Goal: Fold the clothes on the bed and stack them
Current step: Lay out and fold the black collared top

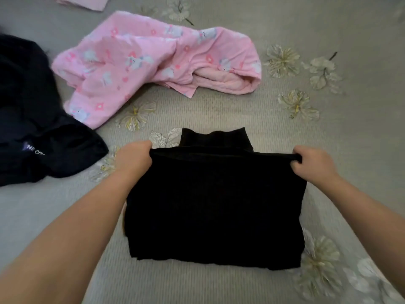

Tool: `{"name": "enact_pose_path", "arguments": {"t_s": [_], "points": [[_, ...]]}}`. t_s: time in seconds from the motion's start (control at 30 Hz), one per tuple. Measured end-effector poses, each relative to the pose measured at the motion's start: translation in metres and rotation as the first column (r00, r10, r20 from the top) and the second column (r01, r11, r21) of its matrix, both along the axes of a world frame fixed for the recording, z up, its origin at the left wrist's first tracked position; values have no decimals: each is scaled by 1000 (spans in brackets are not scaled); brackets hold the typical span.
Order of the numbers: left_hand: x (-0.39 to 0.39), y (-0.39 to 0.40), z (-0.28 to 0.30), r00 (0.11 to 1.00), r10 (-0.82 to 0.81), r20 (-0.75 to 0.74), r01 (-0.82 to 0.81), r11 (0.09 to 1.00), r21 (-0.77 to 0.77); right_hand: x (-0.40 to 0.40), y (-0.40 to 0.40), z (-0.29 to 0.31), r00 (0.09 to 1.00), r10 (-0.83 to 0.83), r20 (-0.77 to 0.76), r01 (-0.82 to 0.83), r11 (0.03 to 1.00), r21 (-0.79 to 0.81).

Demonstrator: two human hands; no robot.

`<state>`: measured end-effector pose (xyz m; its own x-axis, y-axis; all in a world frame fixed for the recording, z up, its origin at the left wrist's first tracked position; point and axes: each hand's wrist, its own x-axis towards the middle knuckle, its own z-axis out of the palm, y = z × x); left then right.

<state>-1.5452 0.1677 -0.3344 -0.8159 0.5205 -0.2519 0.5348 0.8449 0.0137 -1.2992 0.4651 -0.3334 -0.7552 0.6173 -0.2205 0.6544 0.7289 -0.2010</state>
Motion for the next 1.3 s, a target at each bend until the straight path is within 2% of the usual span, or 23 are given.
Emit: {"name": "enact_pose_path", "arguments": {"t_s": [0.1,0.17,0.23,0.27,0.33,0.4,0.43,0.5,0.57,0.67,0.77,0.9,1.0,1.17,1.23,1.3], "points": [[-29,28,-16,1000,8,-26,-9,1000,-5,-32,26,-20,986,-135,99,142,987,-72],[-35,38,-29,993,91,-81,-89,996,20,-44,32,-37,939,-311,145,329,937,-120],[-30,38,-42,978,187,-96,-178,979,94,-47,25,-47,866,-487,112,497,863,-90],[-22,36,-47,979,180,-97,-165,976,143,-45,16,-50,860,-507,53,509,860,-25],[1,29,-55,994,25,-105,3,967,255,-37,-5,-55,915,-391,-99,399,914,70],[31,15,-61,985,-129,-113,157,941,299,-27,-37,-59,974,-121,-191,141,985,95],[44,6,-64,984,-154,-93,175,943,282,-21,-52,-63,982,29,-187,-7,993,119],[60,-8,-70,993,-117,31,108,971,212,-12,-72,-71,951,286,-116,-272,954,123],[61,-13,-79,990,-95,108,74,980,183,-13,-75,-78,904,424,-64,-418,904,87],[43,-2,-87,979,-168,114,140,965,223,-30,-60,-81,893,450,-11,-447,889,99],[22,15,-92,971,-197,134,168,965,202,-49,-46,-80,913,407,36,-408,907,104],[-5,24,-97,990,-44,136,25,990,137,-73,-24,-82,976,152,155,-165,984,74],[-7,23,-95,995,22,99,-31,996,86,-80,-29,-76,990,44,131,-53,996,69],[35,-5,-78,994,8,105,-31,975,221,-57,-97,-66,953,287,-92,-280,956,82],[63,-29,-74,987,23,160,-63,967,249,-32,-130,-66,930,358,-80,-355,933,52],[91,-55,-71,972,79,220,-126,970,209,-1,-158,-71,910,414,-22,-414,910,-2]]}}
